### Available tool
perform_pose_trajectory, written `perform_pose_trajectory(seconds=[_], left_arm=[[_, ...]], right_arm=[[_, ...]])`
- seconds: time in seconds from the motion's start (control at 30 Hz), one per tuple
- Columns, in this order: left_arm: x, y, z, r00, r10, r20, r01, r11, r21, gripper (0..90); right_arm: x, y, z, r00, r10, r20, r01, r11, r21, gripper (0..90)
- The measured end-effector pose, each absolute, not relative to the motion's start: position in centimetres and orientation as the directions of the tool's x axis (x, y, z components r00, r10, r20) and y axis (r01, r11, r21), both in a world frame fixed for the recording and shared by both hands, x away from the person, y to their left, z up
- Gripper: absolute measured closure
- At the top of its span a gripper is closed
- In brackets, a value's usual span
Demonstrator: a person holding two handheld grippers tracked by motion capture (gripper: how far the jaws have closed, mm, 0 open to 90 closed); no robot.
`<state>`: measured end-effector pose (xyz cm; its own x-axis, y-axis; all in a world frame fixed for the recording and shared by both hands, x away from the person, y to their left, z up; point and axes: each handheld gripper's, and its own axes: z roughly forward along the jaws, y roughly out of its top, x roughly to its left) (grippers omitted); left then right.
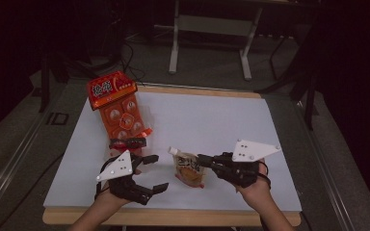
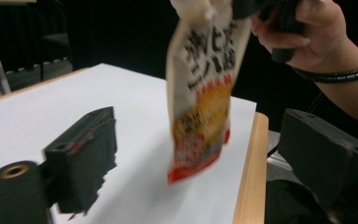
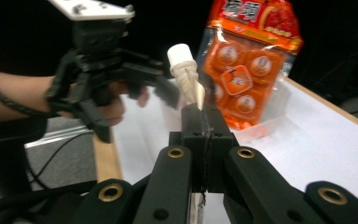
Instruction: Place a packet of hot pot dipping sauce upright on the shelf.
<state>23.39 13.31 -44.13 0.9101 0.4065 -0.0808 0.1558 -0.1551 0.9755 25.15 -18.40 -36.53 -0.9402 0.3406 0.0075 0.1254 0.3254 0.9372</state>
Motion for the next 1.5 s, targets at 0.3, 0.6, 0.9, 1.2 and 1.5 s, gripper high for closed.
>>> perform_pose_trajectory(seconds=[0.3,0.6,0.9,1.2,1.5], left_arm=[[24.6,11.9,-42.3,0.937,0.346,-0.053,0.122,-0.181,0.976,28.4],[25.0,10.8,-42.1,0.945,0.322,-0.051,0.118,-0.190,0.975,60.2],[25.2,10.7,-41.8,0.961,0.277,-0.029,0.096,-0.231,0.968,81.5],[25.2,10.8,-41.2,0.969,0.247,-0.008,0.068,-0.237,0.969,87.4],[25.4,11.4,-40.1,0.965,0.262,0.004,0.059,-0.232,0.971,87.9]], right_arm=[[24.3,-17.7,-36.6,-0.954,0.298,0.015,0.117,0.329,0.937,90.0],[24.2,-17.2,-36.8,-0.959,0.285,0.017,0.116,0.334,0.935,90.0],[24.4,-16.9,-37.2,-0.958,0.288,0.013,0.118,0.350,0.929,90.0],[24.8,-17.4,-37.2,-0.958,0.284,0.048,0.140,0.313,0.939,88.2],[25.0,-17.7,-36.8,-0.949,0.312,0.050,0.143,0.283,0.949,69.3]])
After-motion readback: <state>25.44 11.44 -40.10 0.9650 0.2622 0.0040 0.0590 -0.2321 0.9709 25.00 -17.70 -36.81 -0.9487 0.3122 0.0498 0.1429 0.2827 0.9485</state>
